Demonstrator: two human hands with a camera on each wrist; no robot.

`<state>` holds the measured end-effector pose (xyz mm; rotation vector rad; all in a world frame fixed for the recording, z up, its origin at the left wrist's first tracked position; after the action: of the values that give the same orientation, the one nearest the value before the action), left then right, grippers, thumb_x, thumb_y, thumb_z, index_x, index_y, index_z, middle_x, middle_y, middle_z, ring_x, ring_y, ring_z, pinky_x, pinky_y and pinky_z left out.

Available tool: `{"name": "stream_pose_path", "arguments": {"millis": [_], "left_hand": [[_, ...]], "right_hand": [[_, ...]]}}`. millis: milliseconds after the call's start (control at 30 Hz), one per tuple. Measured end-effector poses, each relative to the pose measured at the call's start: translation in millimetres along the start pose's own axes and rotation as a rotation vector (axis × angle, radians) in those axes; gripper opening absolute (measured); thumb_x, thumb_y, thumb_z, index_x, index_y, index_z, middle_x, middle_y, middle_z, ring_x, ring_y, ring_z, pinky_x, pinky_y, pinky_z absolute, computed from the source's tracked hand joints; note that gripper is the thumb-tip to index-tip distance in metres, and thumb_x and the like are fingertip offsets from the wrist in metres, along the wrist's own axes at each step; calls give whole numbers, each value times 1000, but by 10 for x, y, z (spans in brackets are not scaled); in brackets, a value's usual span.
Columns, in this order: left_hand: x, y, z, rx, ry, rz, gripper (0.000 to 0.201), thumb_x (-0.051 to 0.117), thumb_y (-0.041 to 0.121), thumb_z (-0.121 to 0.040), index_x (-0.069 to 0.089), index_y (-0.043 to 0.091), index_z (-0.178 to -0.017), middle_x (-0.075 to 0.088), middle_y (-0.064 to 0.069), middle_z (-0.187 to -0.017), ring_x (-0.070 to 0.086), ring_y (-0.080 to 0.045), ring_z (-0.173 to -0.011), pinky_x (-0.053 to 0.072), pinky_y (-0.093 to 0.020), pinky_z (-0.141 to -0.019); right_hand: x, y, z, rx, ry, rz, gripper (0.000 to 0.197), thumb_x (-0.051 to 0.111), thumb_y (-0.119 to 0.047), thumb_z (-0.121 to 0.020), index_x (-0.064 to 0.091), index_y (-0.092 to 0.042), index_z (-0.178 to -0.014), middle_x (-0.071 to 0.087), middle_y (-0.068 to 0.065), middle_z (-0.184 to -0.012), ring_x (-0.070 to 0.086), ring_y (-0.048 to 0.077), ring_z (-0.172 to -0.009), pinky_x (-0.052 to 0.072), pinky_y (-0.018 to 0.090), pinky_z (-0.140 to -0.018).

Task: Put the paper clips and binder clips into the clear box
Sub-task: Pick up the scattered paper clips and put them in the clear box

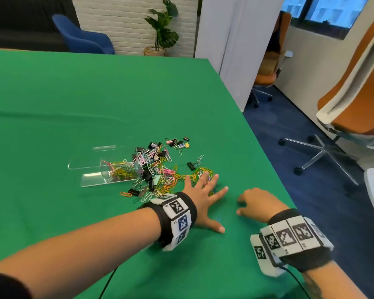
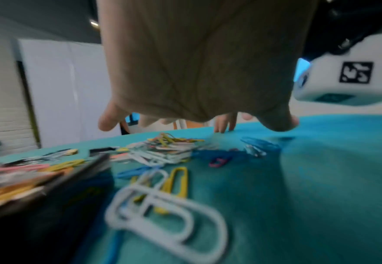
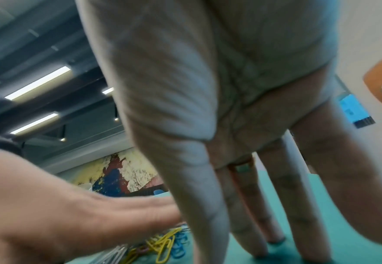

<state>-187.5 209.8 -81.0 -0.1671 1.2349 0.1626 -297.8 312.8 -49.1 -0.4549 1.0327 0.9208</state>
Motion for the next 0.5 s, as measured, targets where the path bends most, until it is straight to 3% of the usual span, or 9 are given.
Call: {"name": "stream_pose_path", "arguments": {"millis": [133,233,300,367,433,500], "left_hand": [[20,90,-131,81,-74,-109,61,20,54,-94,-5,32,-145,-11,-3,-156,-12,-27,-144,4,-60,-111],[-14,-107,-92,53,-91,-182,53,18,40,-99,-4,30,-146,-8,-3,-157,-10,-26,-144,5,-59,-111],[-71,-246,-43,20,-75,-190,52,27,31,-99,7,27,-146,5,-4,-157,4,-25,-145,11,-56,-111],[-177,-288,-56,4,48,-186,46,37,19,-94,30,23,-140,31,-5,-148,27,-23,-136,25,-47,-106],[-277,-224,-135,-4,152,-116,43,40,24,-93,36,22,-136,35,-7,-143,33,-23,-131,30,-44,-103],[-285,-132,-251,-27,84,-40,57,36,44,-94,17,26,-145,14,-7,-154,18,-26,-141,23,-50,-109]], "right_hand": [[56,80,31,-33,25,11,34,50,-33,-89,59,-16,-116,58,11,-128,54,29,-118,43,32,-94],[144,79,28,-61,49,30,38,48,-35,-90,56,-11,-119,56,10,-130,53,30,-118,43,35,-96],[179,66,25,-64,63,43,40,46,-33,-91,53,-7,-121,56,11,-128,53,30,-118,43,35,-94],[183,60,22,-73,81,54,39,44,-31,-92,53,-5,-120,56,12,-127,53,30,-117,43,36,-93],[177,54,31,-84,88,69,38,44,-30,-92,54,-5,-119,57,12,-127,54,30,-116,43,35,-93],[163,54,41,-94,100,85,39,45,-31,-92,54,-6,-120,57,11,-128,54,30,-117,43,35,-93]]}}
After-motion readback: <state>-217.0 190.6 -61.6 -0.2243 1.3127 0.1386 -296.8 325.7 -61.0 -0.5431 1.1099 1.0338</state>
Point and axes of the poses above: each hand's wrist, its own z-axis away from the middle knuckle, its own x-axis out of the palm, y = z × x, the point moved 2 cm from there along -z, towards the middle knuckle
